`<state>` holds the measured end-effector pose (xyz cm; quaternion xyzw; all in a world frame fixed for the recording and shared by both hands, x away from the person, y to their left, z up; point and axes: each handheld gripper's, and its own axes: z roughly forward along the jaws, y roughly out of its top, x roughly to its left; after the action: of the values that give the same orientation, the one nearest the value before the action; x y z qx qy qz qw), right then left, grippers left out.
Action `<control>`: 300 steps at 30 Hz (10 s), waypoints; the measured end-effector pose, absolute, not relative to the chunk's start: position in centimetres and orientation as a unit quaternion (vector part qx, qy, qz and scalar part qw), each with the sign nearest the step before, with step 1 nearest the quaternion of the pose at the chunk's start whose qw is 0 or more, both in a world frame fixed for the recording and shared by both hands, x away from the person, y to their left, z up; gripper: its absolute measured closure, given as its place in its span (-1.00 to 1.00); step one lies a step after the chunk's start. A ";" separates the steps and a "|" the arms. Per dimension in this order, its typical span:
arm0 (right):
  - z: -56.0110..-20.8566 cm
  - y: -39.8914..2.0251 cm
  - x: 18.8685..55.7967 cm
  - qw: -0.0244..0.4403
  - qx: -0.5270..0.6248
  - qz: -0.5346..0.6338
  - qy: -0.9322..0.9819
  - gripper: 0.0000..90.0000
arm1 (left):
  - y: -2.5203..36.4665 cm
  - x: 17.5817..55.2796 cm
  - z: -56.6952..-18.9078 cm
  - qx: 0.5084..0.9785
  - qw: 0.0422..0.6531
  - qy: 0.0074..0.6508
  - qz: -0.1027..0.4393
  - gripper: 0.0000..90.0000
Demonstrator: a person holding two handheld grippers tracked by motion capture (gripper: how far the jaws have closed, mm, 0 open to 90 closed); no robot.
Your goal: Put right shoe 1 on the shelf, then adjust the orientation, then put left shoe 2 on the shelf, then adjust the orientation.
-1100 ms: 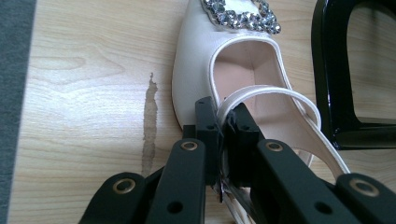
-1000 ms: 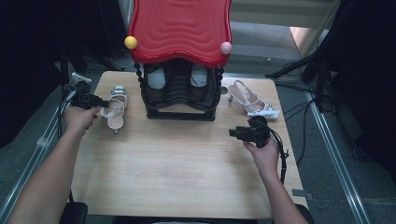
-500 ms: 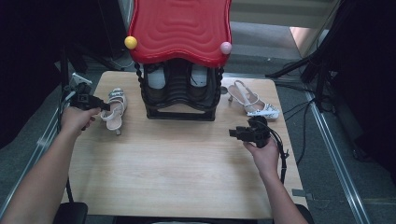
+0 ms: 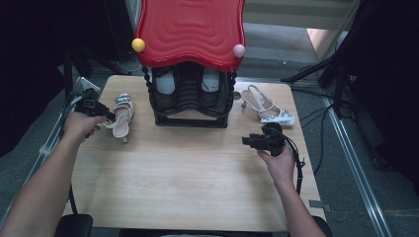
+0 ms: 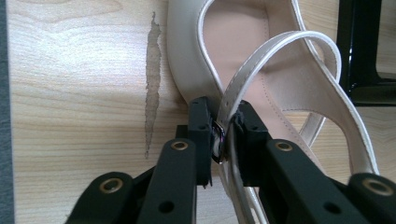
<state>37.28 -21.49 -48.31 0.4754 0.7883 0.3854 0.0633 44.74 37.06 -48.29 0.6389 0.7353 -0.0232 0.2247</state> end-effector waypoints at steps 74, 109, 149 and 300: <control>-48.7 -21.3 37.4 0.058 0.476 0.377 0.792 0.27 | 34.8 43.2 -17.5 0.609 0.472 0.625 0.126 0.85; -48.4 -21.6 37.0 0.061 0.478 0.382 0.789 0.27 | 19.6 46.8 -17.3 0.619 0.537 0.565 0.099 0.85; -48.5 -21.7 37.1 0.064 0.480 0.378 0.789 0.26 | 20.7 46.5 -16.4 0.663 0.485 0.562 0.097 0.42; -48.9 -24.9 51.8 0.040 0.608 0.317 0.727 1.00 | 26.9 33.1 -45.8 0.742 0.407 0.532 0.027 0.09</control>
<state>51.81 -24.94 -48.93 0.6083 0.7268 0.3165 0.0396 33.14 26.87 -45.83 0.7420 0.5324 0.0269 0.4066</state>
